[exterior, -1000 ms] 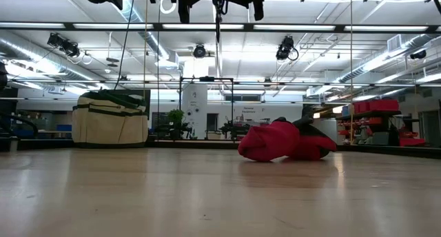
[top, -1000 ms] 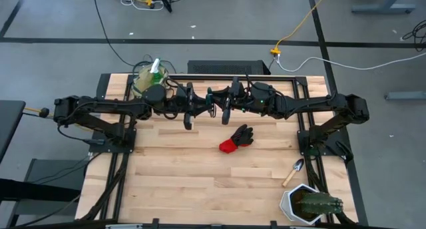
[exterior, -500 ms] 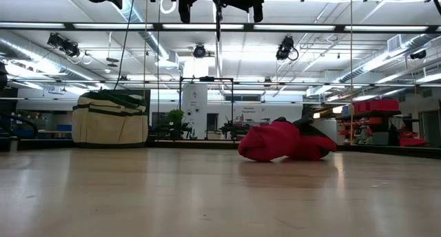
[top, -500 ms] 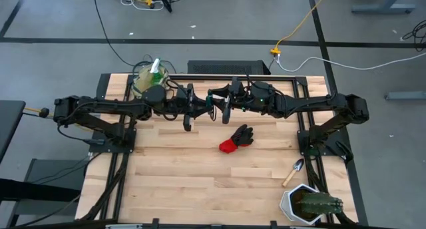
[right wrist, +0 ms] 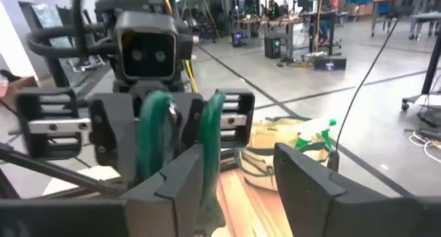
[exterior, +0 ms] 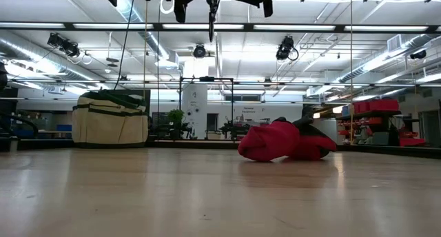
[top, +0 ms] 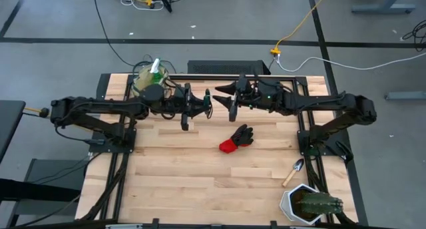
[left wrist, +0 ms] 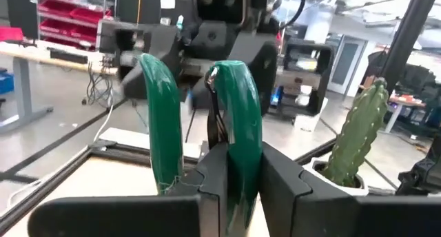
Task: Pick & Place Garden tools in Gardening bag
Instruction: Put the shear scissors into the gardening bag
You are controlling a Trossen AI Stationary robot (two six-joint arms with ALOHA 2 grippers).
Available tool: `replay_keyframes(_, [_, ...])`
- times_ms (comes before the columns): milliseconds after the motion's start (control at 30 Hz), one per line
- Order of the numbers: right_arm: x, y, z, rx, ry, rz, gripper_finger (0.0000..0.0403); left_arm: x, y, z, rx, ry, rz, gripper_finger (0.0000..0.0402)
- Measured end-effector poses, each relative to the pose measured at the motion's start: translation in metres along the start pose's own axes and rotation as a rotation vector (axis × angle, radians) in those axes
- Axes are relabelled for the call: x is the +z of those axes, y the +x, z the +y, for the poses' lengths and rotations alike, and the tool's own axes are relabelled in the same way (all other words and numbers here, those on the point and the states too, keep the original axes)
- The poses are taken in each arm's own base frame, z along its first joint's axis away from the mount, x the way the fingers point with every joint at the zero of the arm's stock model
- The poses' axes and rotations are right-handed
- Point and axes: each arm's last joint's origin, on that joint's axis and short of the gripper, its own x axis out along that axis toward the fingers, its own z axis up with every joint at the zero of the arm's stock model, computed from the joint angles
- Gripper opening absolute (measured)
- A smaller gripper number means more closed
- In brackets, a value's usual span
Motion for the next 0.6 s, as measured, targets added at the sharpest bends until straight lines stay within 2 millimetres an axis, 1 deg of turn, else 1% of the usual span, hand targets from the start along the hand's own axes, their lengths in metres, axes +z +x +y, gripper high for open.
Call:
replay_keyframes(233, [0.007,-0.007,0.0,0.003,-0.019,-0.019,0.0178,0.009,-0.009,0.002,0.014,0.002,-0.008,0.0061])
replay_keyframes(433, [0.007,-0.007,0.0,0.004,-0.019,-0.022,0.0178,0.007,-0.012,0.002,0.034,-0.026,0.027,0.0061])
replay_keyframes(600, [0.007,-0.007,0.0,0.008,-0.021,-0.016,0.0161,0.008,-0.013,0.002,0.036,-0.029,0.026,0.0061])
